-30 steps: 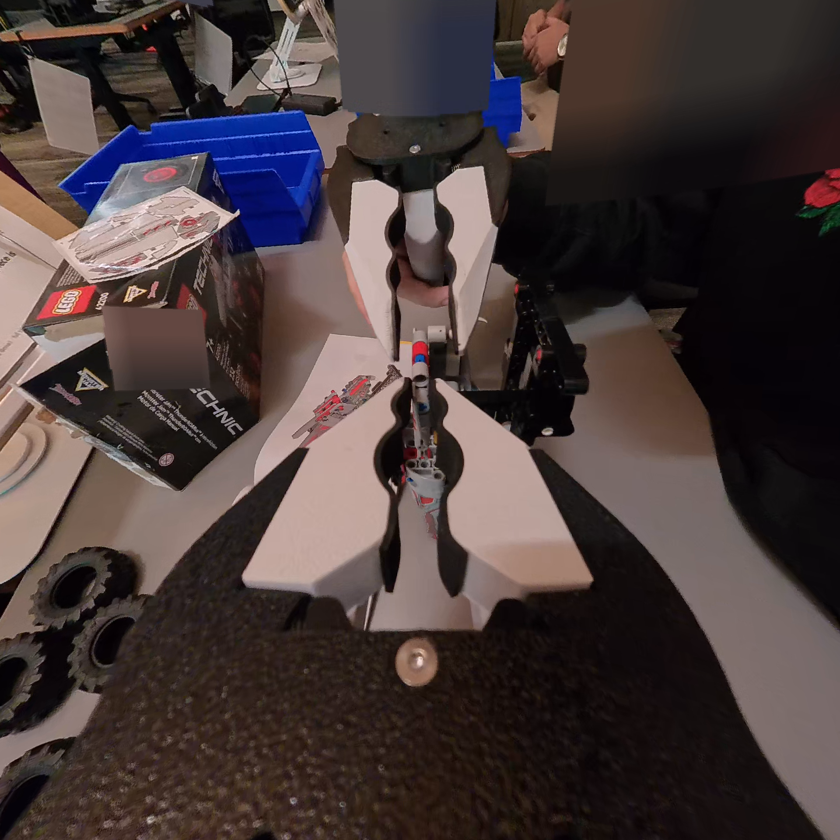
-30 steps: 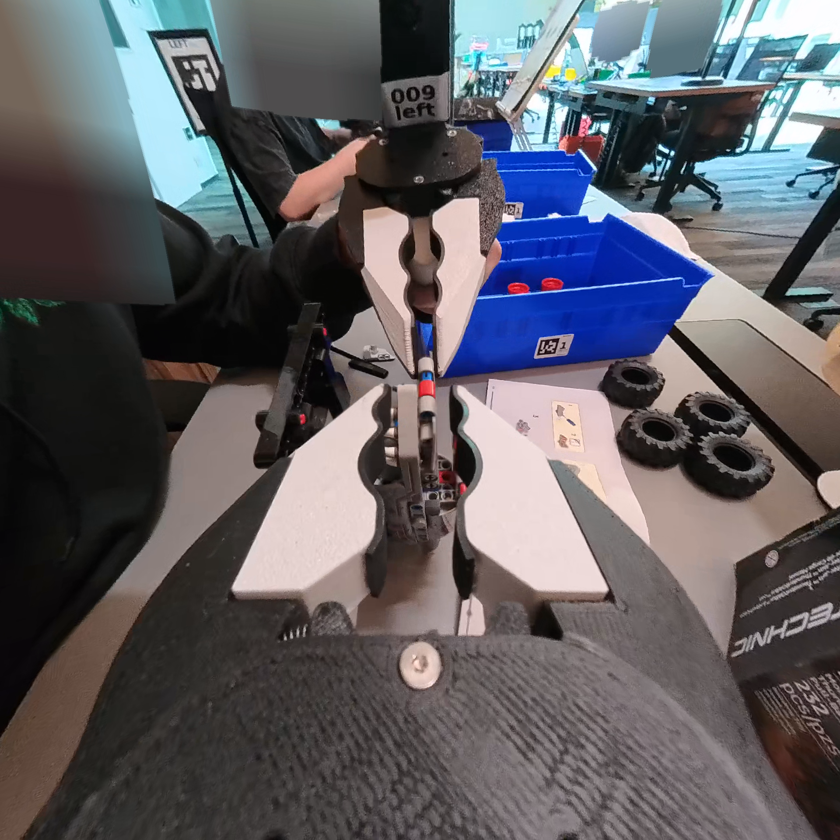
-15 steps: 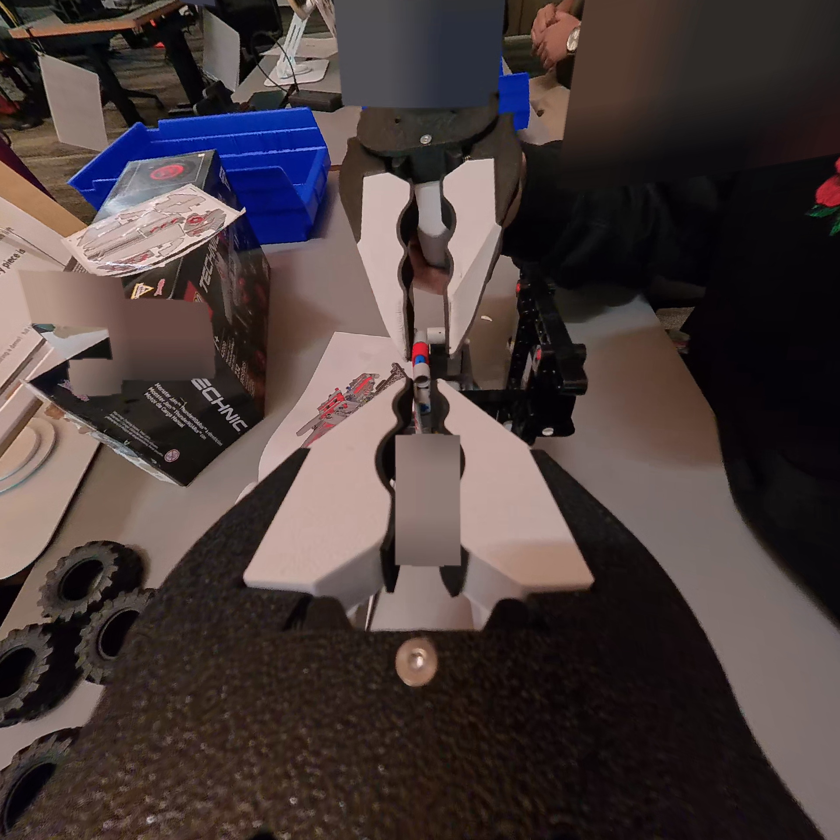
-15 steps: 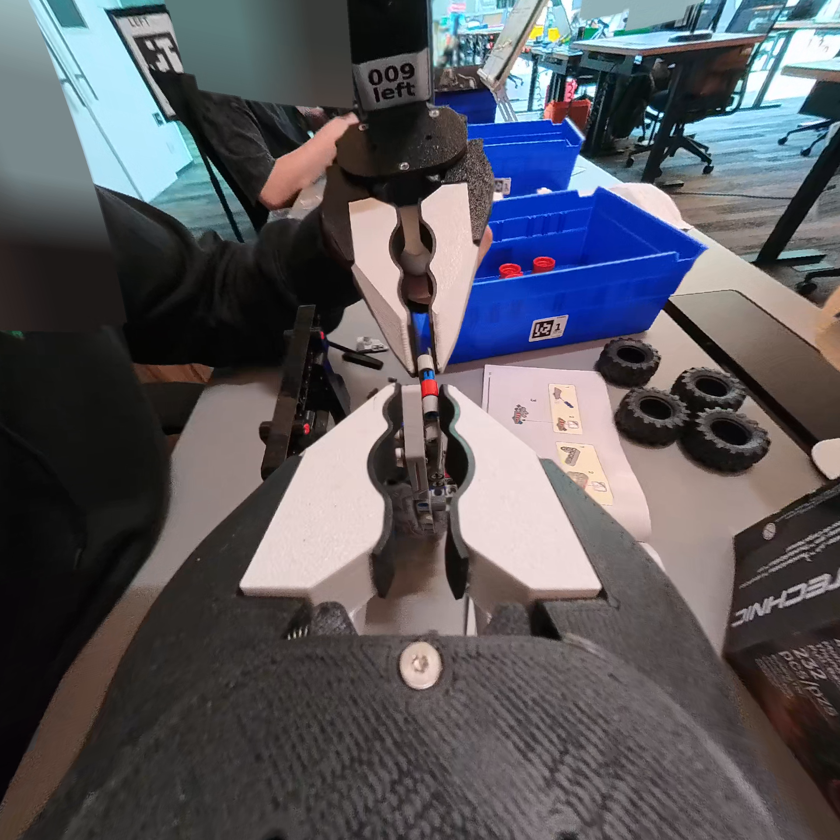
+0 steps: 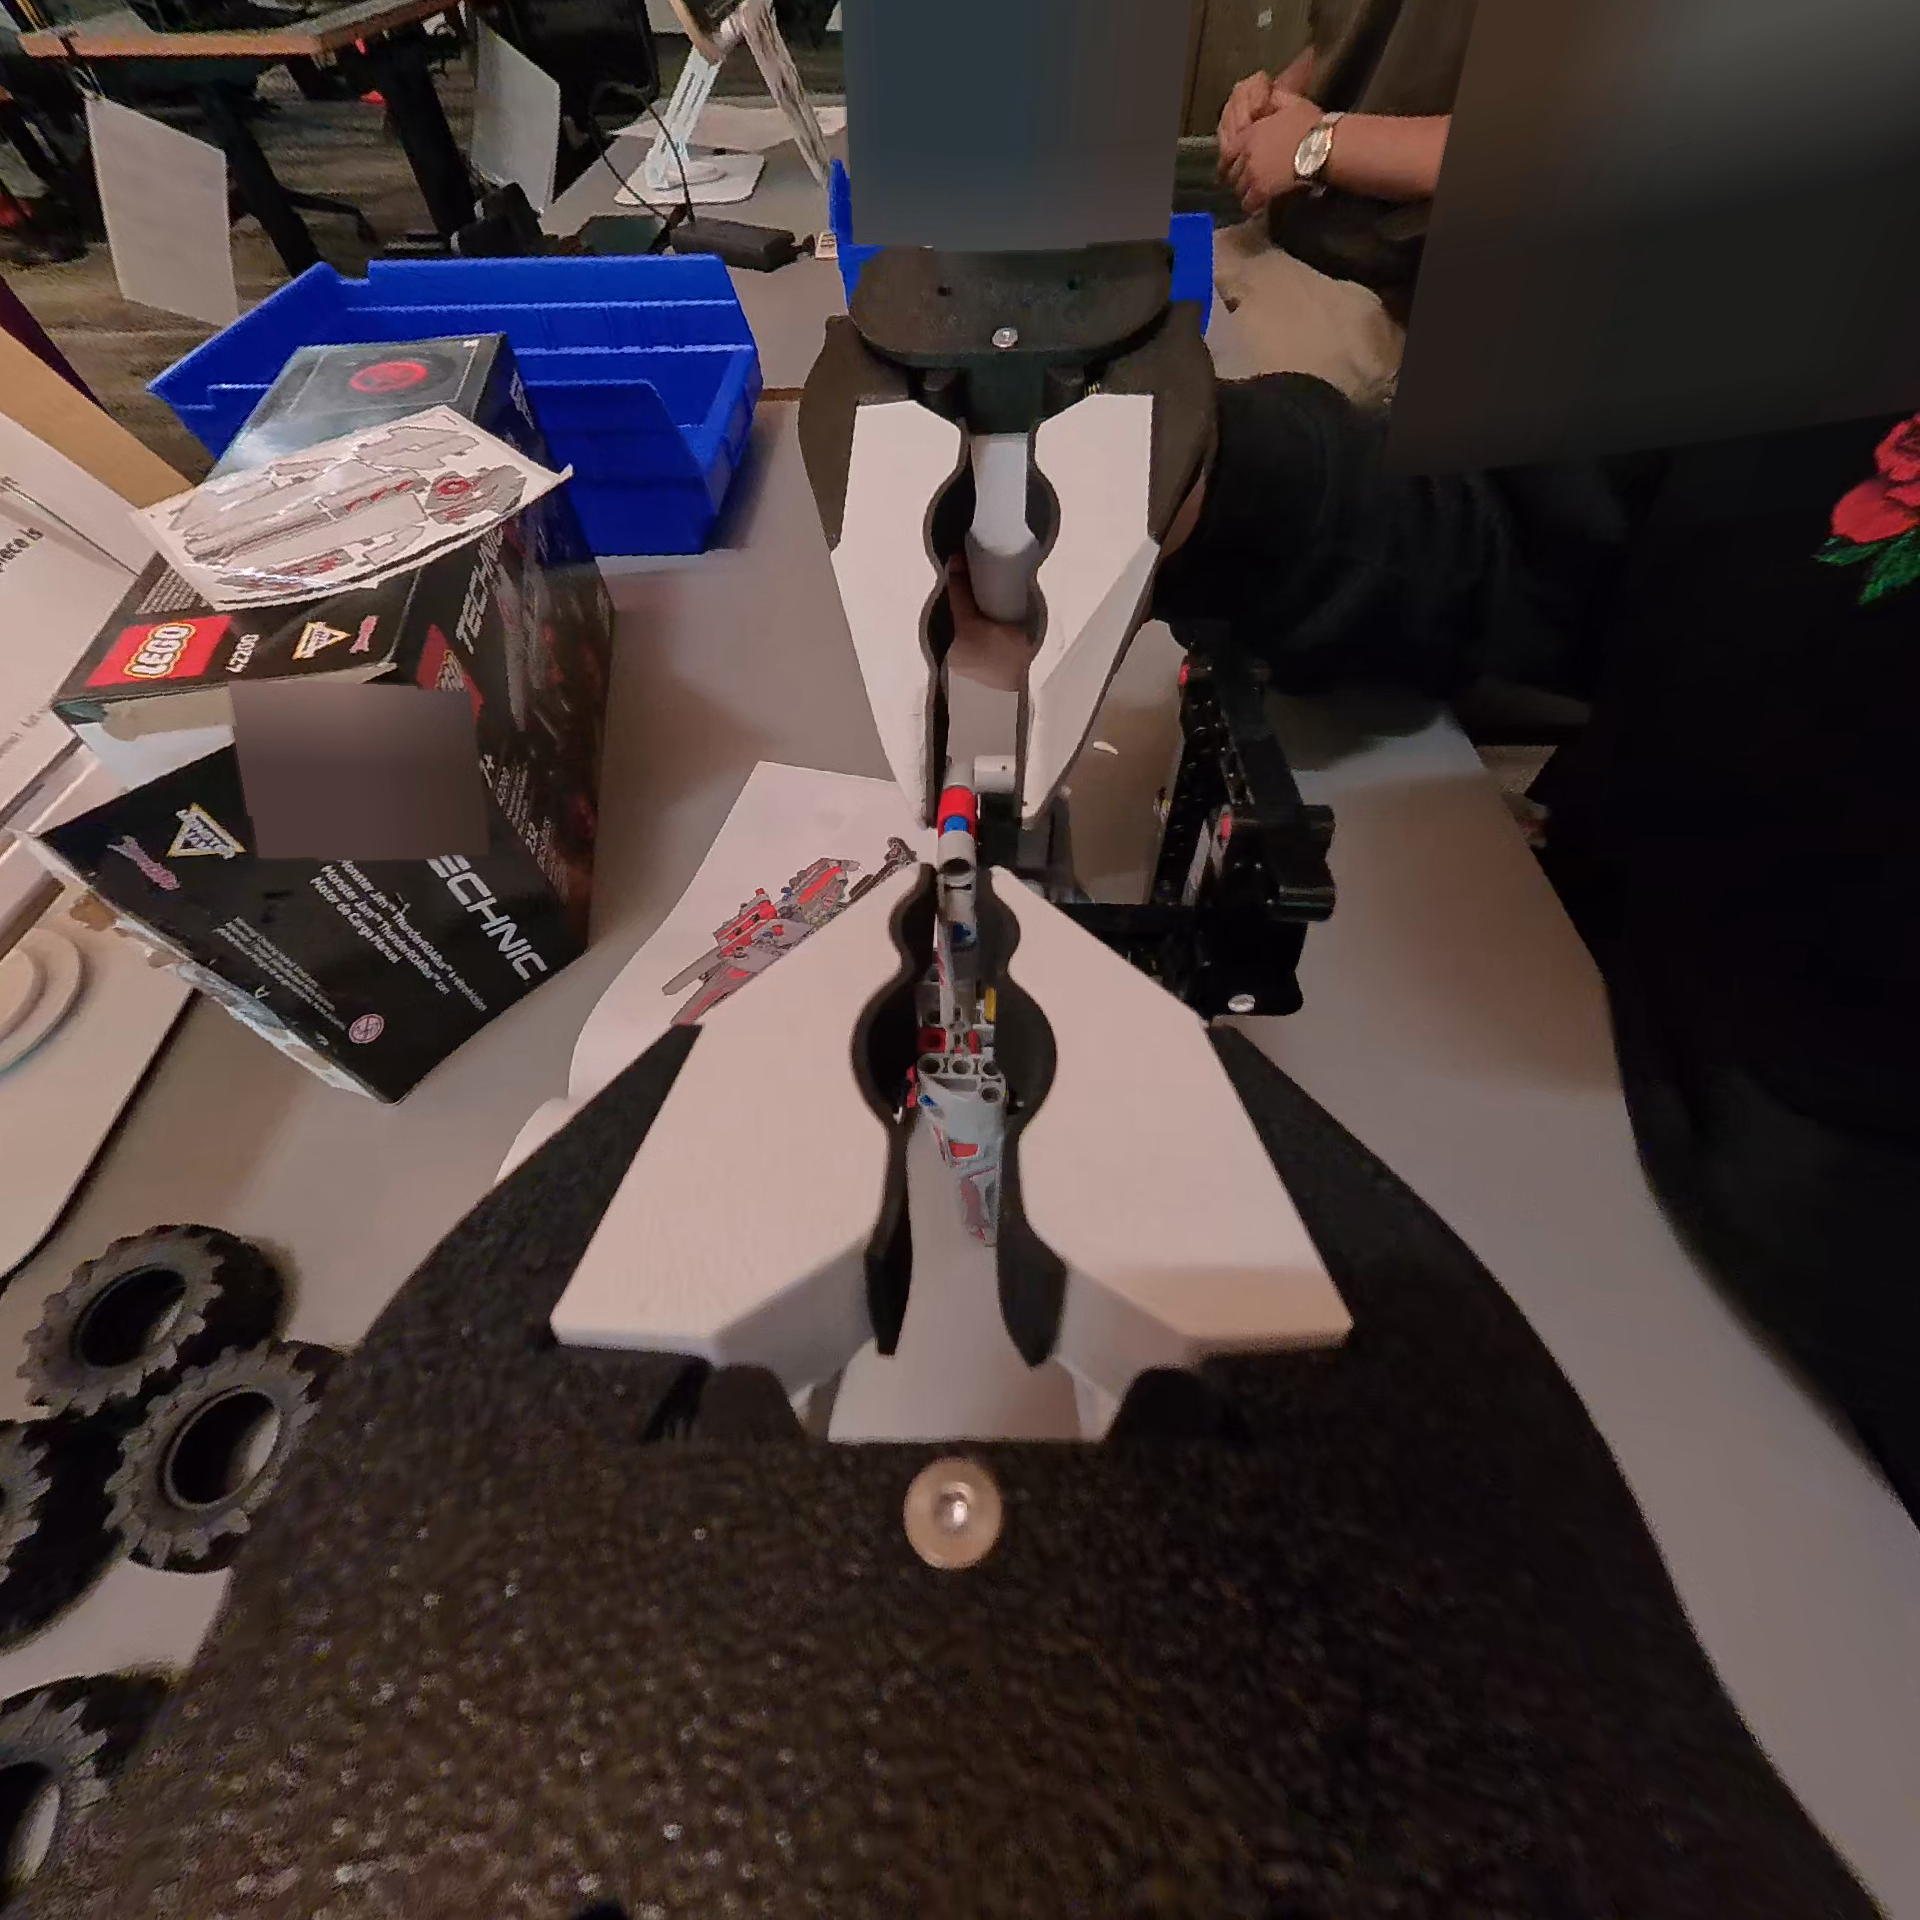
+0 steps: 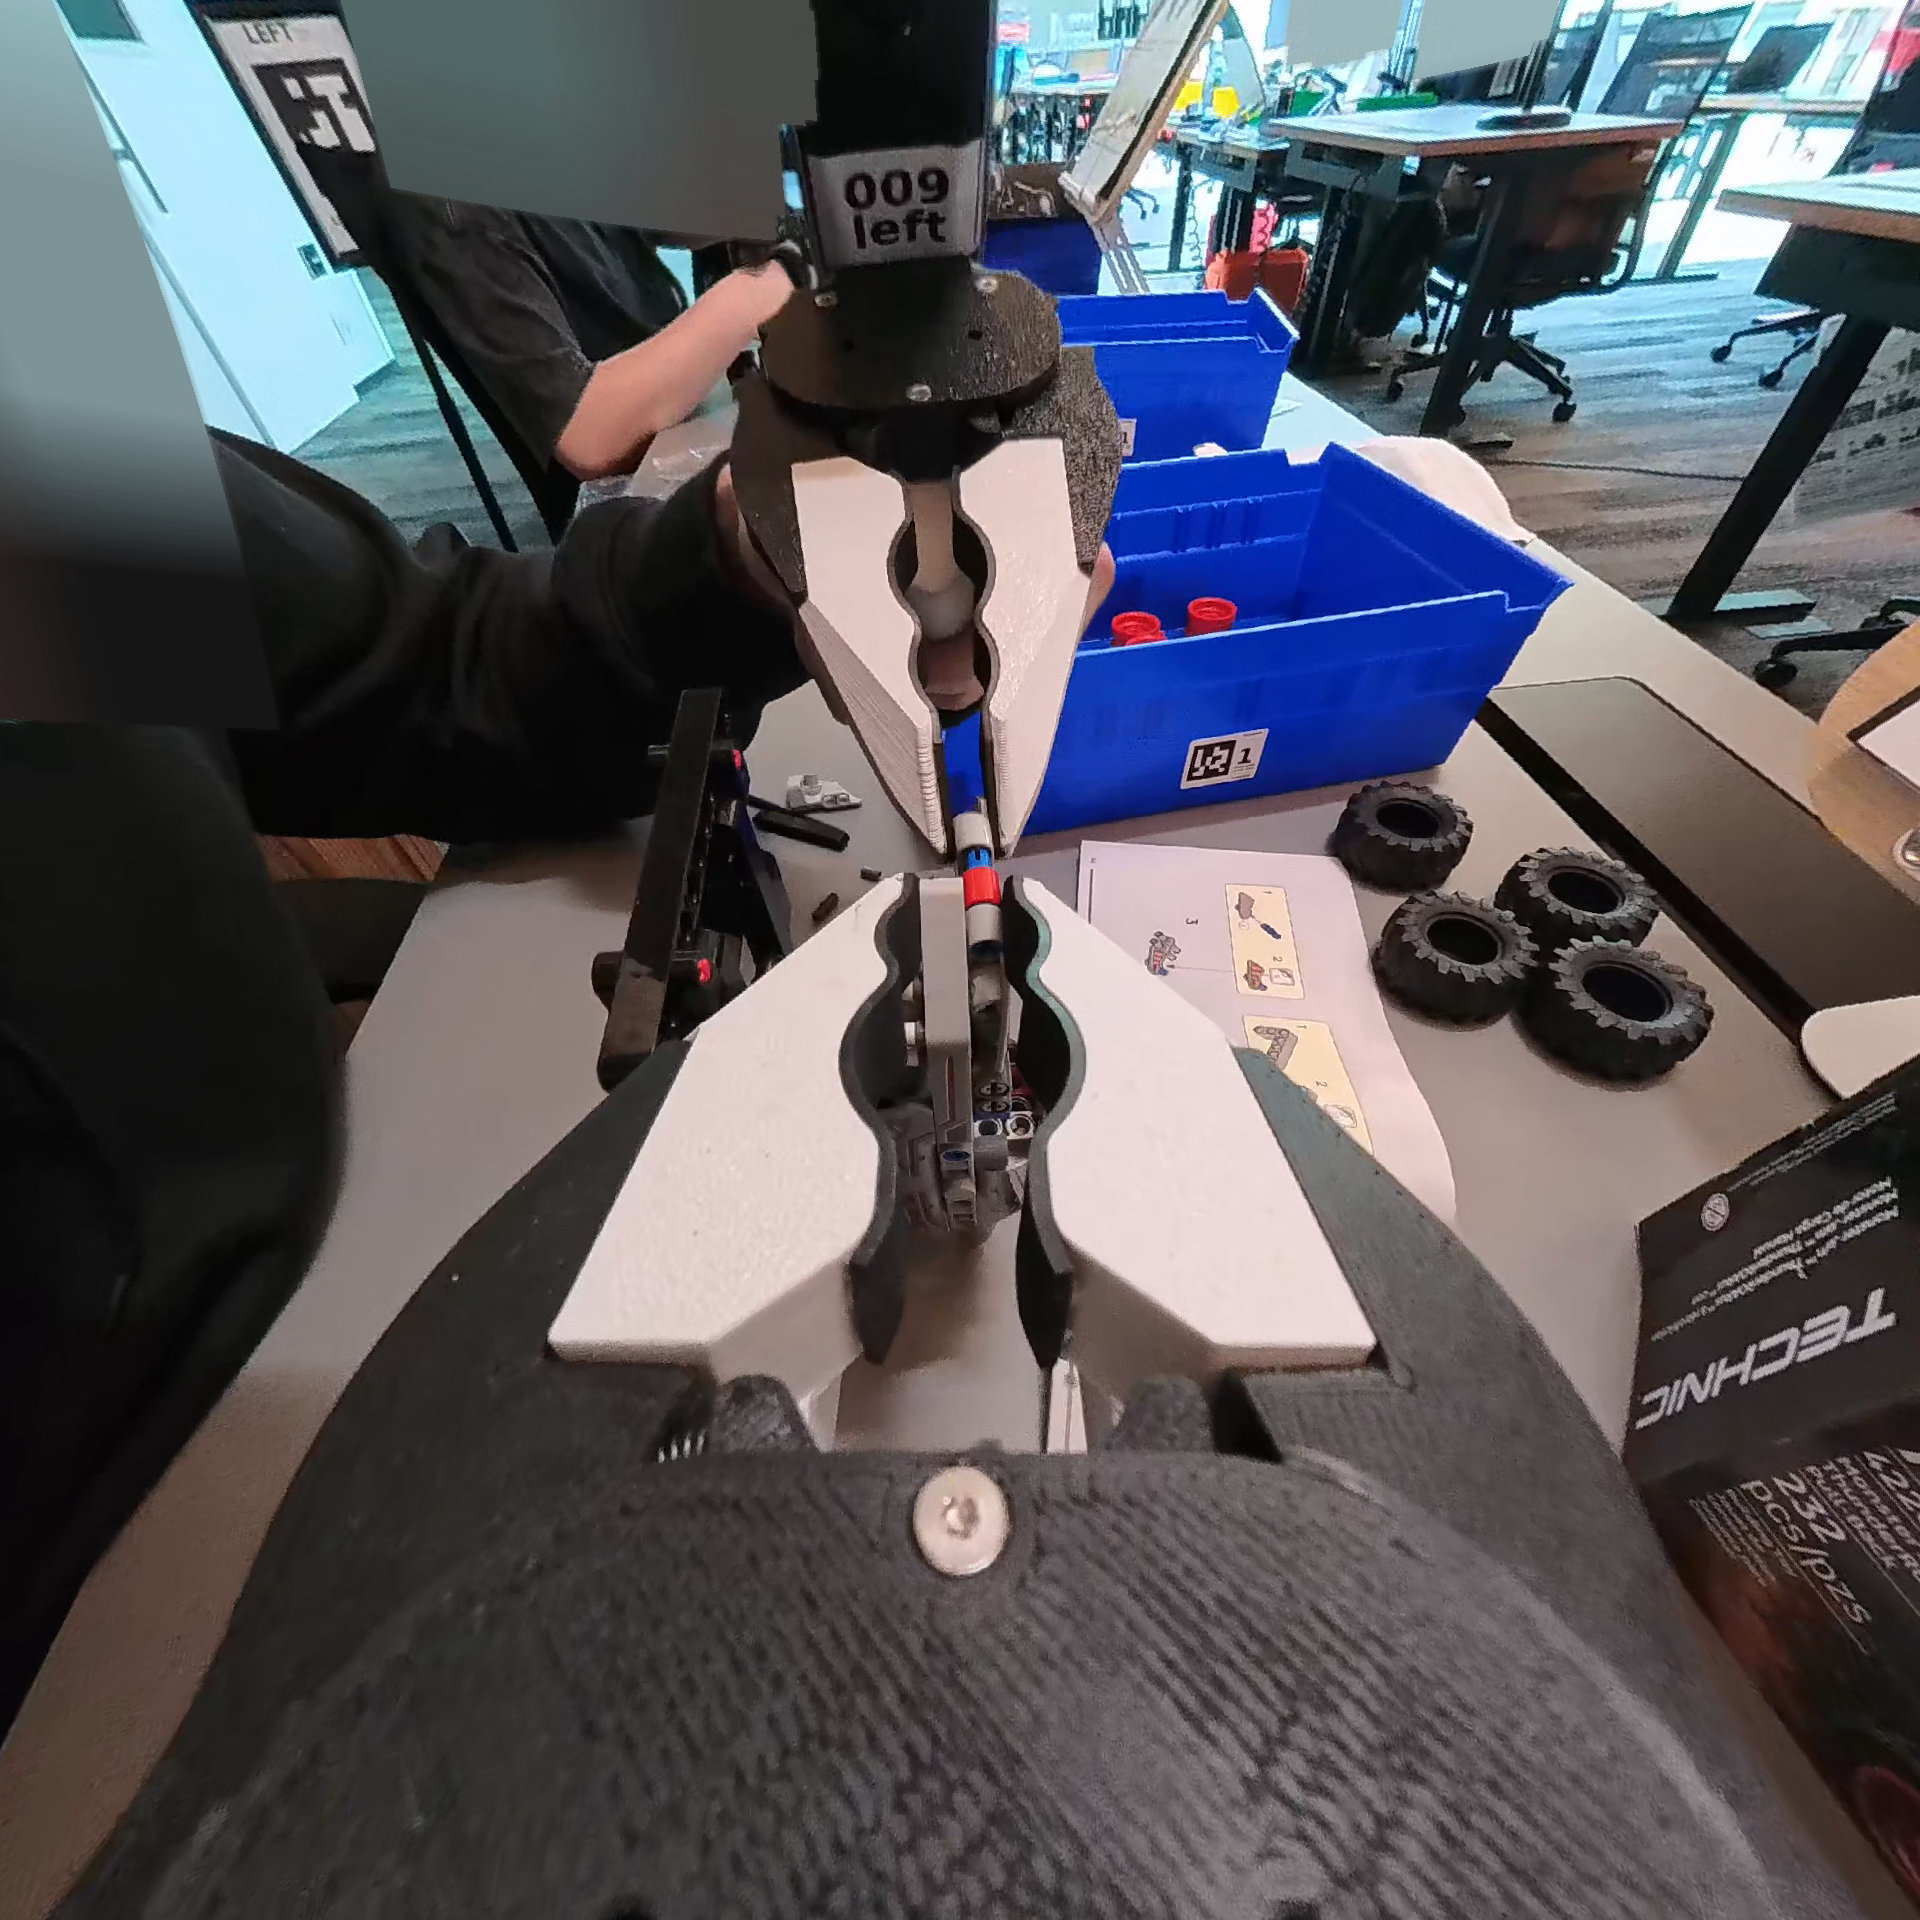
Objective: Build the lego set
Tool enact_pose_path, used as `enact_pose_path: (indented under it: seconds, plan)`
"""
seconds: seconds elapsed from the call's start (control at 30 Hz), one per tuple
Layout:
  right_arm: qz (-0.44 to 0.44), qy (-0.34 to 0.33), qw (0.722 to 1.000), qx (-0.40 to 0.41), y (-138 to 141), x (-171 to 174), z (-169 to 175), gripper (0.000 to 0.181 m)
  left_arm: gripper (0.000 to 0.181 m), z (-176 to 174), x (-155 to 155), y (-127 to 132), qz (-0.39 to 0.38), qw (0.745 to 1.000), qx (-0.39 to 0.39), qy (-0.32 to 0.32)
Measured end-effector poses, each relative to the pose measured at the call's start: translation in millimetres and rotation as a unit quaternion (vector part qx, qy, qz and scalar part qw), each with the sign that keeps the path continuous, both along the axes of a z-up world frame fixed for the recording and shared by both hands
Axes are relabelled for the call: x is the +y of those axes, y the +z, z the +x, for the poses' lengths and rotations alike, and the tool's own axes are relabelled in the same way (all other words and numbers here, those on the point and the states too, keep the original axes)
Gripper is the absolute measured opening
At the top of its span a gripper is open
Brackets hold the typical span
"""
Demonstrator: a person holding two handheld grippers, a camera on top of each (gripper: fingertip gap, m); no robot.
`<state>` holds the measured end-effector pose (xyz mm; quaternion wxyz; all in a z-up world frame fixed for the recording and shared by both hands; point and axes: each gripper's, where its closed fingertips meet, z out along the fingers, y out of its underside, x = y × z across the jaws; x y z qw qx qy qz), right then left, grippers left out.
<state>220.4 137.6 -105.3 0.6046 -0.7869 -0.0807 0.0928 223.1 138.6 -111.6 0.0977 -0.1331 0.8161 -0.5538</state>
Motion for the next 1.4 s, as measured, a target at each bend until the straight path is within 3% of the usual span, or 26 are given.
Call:
enact_pose_path:
  seconds: [0.3,0.53,0.9,1.17,1.4]
  plan:
    - [0.005,0.004,1.0,-0.003,0.3,0.9,-2.1,0.014,0.004,-2.4,0.6,0.9,-0.013,0.999,0.031,-0.004]
    - [0.006,0.001,1.0,-0.025,0.3,2.4,-2.4,0.013,0.004,-0.7,2.8,-0.1,0.013,1.0,0.007,0.005]
    - [0.026,0.009,1.0,-0.014,0.5,1.9,1.2,0.013,0.003,1.6,0.3,1.3,-0.096,0.985,0.143,-0.012]
    - [0.04,0.025,0.999,-0.002,1.3,3.7,-4.3,0.014,0.003,-3.7,2.0,-0.5,-0.01,0.999,0.044,-0.013]
    - [0.043,0.02,0.999,-0.002,1.1,4.3,-2.2,0.014,0.003,-2.1,1.5,-0.9,-0.024,0.999,0.041,-0.021]
